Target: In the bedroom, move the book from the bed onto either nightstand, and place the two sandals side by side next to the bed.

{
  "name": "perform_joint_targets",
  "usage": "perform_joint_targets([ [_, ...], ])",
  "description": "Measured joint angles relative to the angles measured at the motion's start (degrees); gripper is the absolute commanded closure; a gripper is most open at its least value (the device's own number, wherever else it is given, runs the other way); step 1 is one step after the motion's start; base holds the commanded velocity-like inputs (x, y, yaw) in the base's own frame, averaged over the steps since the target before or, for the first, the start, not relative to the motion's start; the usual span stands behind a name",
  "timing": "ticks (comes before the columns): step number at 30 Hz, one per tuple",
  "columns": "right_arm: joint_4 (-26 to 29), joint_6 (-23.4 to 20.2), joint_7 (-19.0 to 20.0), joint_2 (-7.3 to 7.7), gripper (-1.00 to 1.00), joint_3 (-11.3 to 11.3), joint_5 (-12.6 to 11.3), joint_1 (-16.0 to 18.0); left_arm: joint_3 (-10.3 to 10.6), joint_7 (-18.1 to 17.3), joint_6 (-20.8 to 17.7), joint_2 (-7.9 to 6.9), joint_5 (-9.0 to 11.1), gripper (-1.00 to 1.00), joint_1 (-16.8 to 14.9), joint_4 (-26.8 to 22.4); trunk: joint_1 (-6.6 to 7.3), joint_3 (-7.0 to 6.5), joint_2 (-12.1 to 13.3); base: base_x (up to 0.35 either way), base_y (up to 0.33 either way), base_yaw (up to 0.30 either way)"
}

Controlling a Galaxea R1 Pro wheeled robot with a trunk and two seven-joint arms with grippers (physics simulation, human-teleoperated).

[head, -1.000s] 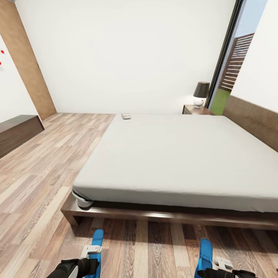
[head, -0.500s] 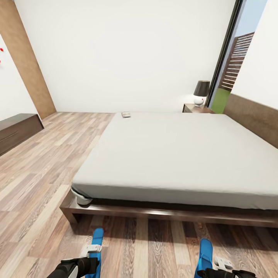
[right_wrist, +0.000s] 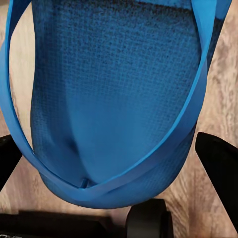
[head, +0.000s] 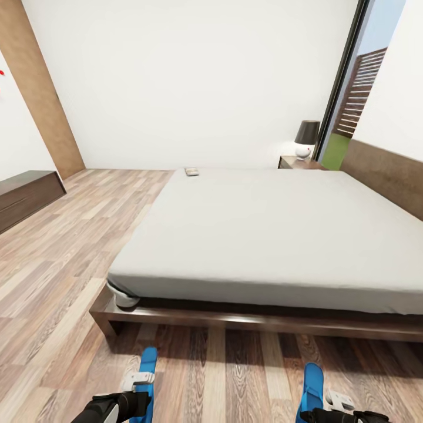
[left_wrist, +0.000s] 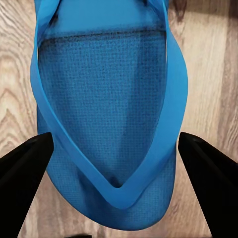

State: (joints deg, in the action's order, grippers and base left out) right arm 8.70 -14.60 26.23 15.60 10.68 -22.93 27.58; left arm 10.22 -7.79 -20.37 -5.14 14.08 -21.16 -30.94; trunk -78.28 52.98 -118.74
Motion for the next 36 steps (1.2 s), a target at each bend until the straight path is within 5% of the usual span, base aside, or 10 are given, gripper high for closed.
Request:
perform_joint_targets([
  [5,0.0,0.0,-0.1,0.70,1.00,-0.3,0.1,0.0,0.0,0.0,0.0,-0.04,0.0,1.00,0.0,0.0,-1.10,0.90,-2.0,0.000,0.000,0.000],
  [11,3.8,-1.7,0.4,8.46,1.00,-0.8,0.1,0.3,0.1,0.0,0.0,-0.01,0.0,1.00,0.0,-0.1,-2.41,1.97,-4.4,0.000,0.000,0.000],
  [13,7.4,-7.7,0.4,9.69,1.00,-0.7,-0.1,0.3,0.1,0.0,0.0,0.02,0.0,1.00,0.0,-0.1,-2.85,2.33,-5.2,0.000,0.000,0.000],
  [15,13.2,-14.9,0.3,10.00,1.00,-0.6,-0.6,0.4,0.2,0.0,0.0,0.03,0.0,1.00,0.0,0.0,-3.29,2.68,-6.0,0.000,0.000,0.000],
  [18,16.5,-17.7,0.2,10.06,1.00,-0.5,2.2,0.3,0.2,0.0,0.0,0.03,0.0,1.00,0.0,-0.1,-3.95,3.23,-7.2,0.000,0.000,0.000],
  [20,17.1,-18.3,0.2,10.07,1.00,-0.5,6.1,0.3,0.2,0.0,0.0,0.02,0.0,1.00,0.0,-0.1,-4.39,3.59,-8.0,0.000,0.000,0.000],
  [23,17.3,-20.6,0.2,10.01,1.00,-0.6,15.0,0.4,0.2,0.0,0.0,0.09,0.0,1.00,0.0,-0.1,-5.05,4.13,-9.2,0.000,0.000,0.000],
  [25,17.3,-21.1,-1.2,10.00,1.00,-0.6,17.0,0.4,0.2,0.0,0.0,0.10,0.0,1.00,0.0,-0.1,-5.49,4.49,-10.0,0.000,0.000,0.000],
  [29,16.8,-21.3,-12.2,9.99,1.00,-0.6,17.7,0.4,0.2,0.0,0.0,0.11,0.0,1.00,0.0,-0.1,-6.37,5.20,-11.6,0.000,0.000,0.000],
  [36,17.0,-21.4,-13.8,9.98,1.00,-0.6,17.3,0.4,0.2,0.0,0.0,0.11,0.0,1.00,0.0,-0.1,-7.91,6.46,-14.4,0.000,0.000,0.000],
])
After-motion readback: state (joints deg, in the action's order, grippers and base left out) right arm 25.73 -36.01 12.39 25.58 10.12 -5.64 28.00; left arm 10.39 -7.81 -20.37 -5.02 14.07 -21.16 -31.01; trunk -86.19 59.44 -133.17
